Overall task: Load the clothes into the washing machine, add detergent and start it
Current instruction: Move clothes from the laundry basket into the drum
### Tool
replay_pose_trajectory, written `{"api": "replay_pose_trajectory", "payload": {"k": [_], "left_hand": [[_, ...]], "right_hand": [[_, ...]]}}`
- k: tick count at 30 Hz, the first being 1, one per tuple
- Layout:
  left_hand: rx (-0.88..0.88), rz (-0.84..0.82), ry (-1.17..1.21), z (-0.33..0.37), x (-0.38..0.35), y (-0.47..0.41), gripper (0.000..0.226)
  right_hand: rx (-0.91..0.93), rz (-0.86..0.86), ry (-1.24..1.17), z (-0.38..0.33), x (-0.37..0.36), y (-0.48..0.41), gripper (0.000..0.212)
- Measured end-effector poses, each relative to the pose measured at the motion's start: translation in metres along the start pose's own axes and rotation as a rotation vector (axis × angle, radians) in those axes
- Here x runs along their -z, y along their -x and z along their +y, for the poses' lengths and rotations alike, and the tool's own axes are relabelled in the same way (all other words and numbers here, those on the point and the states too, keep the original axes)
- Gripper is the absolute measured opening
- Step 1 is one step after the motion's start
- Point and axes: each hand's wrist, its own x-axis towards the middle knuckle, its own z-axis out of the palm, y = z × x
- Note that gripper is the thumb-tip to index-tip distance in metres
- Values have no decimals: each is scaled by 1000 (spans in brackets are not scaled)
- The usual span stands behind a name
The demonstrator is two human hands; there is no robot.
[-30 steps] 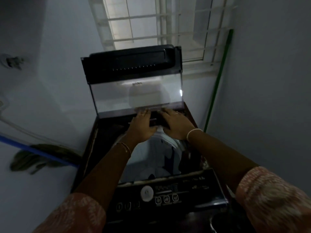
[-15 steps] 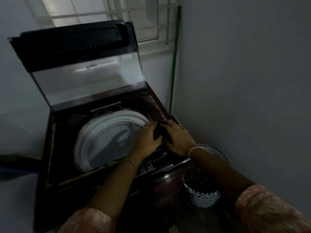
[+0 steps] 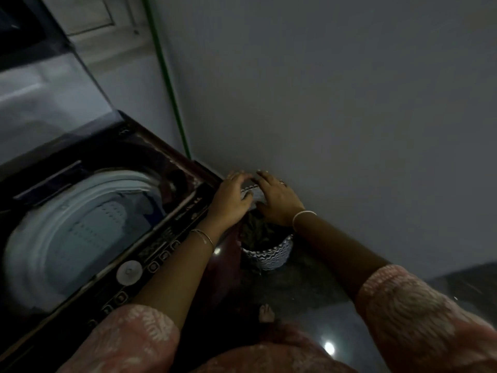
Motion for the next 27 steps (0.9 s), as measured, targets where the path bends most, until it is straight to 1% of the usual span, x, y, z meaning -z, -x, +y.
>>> {"api": "replay_pose_trajectory", "payload": {"k": [5, 9, 13, 16, 18, 20, 22, 25, 27], "left_hand": [[7, -103, 49, 4, -39, -20, 44], [98, -131, 44, -4, -74, -48, 43], [334, -138, 86, -23, -117, -78, 42], [574, -148, 171, -45, -148, -98, 41], [763, -162, 266, -64, -170, -107, 39], [902, -146, 343, -88, -193, -114, 38], [995, -165, 373, -112, -218, -116, 36], [1127, -199, 398, -152, -256, -118, 29], [1155, -245, 379, -175, -280, -122, 24]], "right_hand": [[-79, -23, -65, 42, -8, 0, 70], [-168, -24, -219, 81, -30, -21, 62], [-282, -120, -374, 126, -65, -45, 55], [-343, -180, -469, 161, -96, -63, 53], [-396, -255, -496, 184, -117, -73, 52], [-442, -322, -513, 202, -142, -85, 51], [-486, -378, -532, 216, -169, -96, 54], [-493, -497, -518, 231, -213, -110, 53], [-466, -585, -478, 239, -242, -121, 54]]}}
